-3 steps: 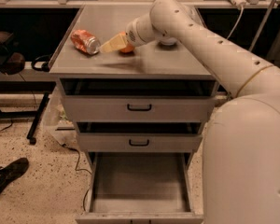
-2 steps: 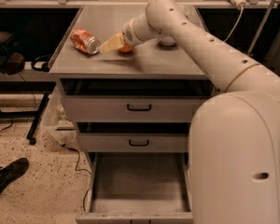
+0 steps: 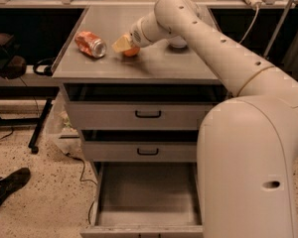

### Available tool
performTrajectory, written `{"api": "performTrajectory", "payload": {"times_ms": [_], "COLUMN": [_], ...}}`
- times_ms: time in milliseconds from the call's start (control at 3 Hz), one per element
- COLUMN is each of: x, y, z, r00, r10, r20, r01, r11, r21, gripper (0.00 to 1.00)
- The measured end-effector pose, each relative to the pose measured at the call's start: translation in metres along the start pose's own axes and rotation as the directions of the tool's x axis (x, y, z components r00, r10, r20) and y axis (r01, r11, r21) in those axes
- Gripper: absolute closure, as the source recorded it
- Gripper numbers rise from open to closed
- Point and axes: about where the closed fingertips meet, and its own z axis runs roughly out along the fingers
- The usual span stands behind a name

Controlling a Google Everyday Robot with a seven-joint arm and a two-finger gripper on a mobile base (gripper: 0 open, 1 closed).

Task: Place orange into bottom drawer

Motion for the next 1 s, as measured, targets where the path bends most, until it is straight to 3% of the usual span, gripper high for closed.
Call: {"api": "performTrajectory", "payload": {"times_ms": [333, 667, 1000], "x": [0.009, -0.002, 0.012], "y": [0.004, 0.010, 0.043], "z": [-0.023, -0.113, -0.190], "r00": [1.000, 0.998, 0.993], "r10": [0.006, 0.008, -0.001], "r20": [-0.007, 0.069, 0.118], "r01": [-0.005, -0.017, -0.018], "r11": [0.9996, 0.9918, 0.9870], "r21": [0.029, 0.127, 0.159], "gripper": [0.88, 1.00, 1.00]}}
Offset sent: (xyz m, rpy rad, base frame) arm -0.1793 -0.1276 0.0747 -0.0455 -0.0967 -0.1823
